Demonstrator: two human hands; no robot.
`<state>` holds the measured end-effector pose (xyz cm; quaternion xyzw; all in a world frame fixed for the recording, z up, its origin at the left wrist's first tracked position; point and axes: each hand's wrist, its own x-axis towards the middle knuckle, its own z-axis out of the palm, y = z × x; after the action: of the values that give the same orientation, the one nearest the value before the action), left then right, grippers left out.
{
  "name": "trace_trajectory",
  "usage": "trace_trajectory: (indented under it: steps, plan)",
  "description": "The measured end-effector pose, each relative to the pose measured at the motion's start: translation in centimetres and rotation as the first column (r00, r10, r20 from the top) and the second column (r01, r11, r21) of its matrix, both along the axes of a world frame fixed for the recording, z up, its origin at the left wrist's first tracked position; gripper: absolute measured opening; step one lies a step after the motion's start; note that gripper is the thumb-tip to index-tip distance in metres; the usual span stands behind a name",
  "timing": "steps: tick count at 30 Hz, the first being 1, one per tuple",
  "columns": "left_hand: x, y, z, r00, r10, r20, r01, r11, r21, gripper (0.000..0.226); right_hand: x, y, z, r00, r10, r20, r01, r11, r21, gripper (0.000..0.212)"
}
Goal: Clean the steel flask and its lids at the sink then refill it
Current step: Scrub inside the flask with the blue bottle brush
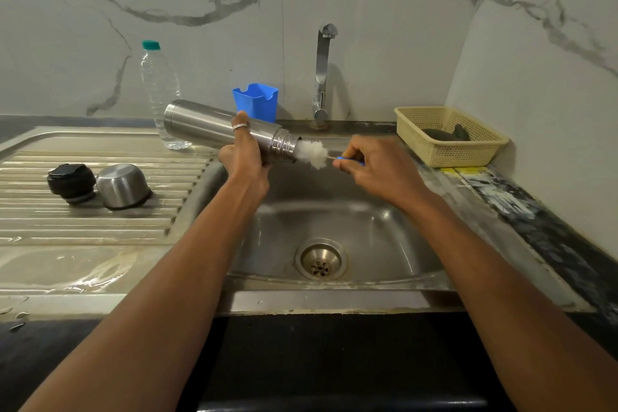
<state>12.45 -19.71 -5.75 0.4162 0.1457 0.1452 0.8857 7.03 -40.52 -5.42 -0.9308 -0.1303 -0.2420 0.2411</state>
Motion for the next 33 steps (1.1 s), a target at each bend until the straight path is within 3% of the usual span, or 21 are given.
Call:
trace_trajectory:
  steps: [4,6,8,11,13,15,17,24,29,33]
  plan:
    - [-0.1,0.1,0.0,1.0,-0.013,0.007,0.013,1.0,0.014,0.032,-0.3,-0.1,0.7,0.938,0.15,-0.314,-0.12,0.986,0.113,0.037]
    - [-0.1,0.0,0.0,1.0,-0.012,0.004,0.012,1.0,0.011,0.035,-0.4,-0.2,1.0,0.919,0.159,-0.361,-0.117,0.984,0.136,0.039]
    - [-0.1,-0.1,0.0,1.0,-0.006,-0.007,0.006,1.0,0.015,0.039,-0.4,-0.2,0.6,0.948,0.109,-0.299,-0.087,0.992,0.087,0.037]
    - [-0.2,-0.5,-0.2,1.0,0.001,-0.012,0.0,1.0,0.008,0.031,0.0,0.4,0.0,0.989,0.06,-0.135,-0.045,0.993,0.108,0.016]
    - [-0.3,-0.6,-0.1,1.0,0.014,-0.02,-0.013,1.0,0.007,0.031,-0.4,1.3,-0.1,0.996,0.065,-0.069,-0.057,0.992,0.114,0.029]
    - [-0.3,-0.8,-0.1,0.999,0.022,-0.033,-0.021,1.0,0.015,0.035,-0.8,2.3,-0.4,0.997,0.072,-0.041,-0.073,0.997,-0.014,0.048]
    - [-0.3,-0.9,-0.1,0.999,0.019,-0.033,-0.019,0.999,0.028,0.033,-1.3,3.4,-1.1,0.998,0.054,0.017,-0.049,0.978,-0.205,0.054]
    - [-0.5,-1.4,-0.1,1.0,-0.009,-0.016,0.009,1.0,0.003,0.042,-0.8,4.3,-1.6,0.979,-0.016,0.203,0.087,0.934,-0.347,0.033]
    - [-0.4,-1.3,0.0,1.0,-0.016,0.001,0.016,1.0,-0.005,0.044,-0.7,3.5,-0.5,0.999,-0.045,0.01,0.046,0.97,-0.239,0.033]
    - [-0.6,-1.2,0.4,1.0,-0.021,0.017,0.021,1.0,0.018,0.036,-0.6,2.8,0.8,0.962,0.071,-0.263,-0.053,0.996,0.077,0.037]
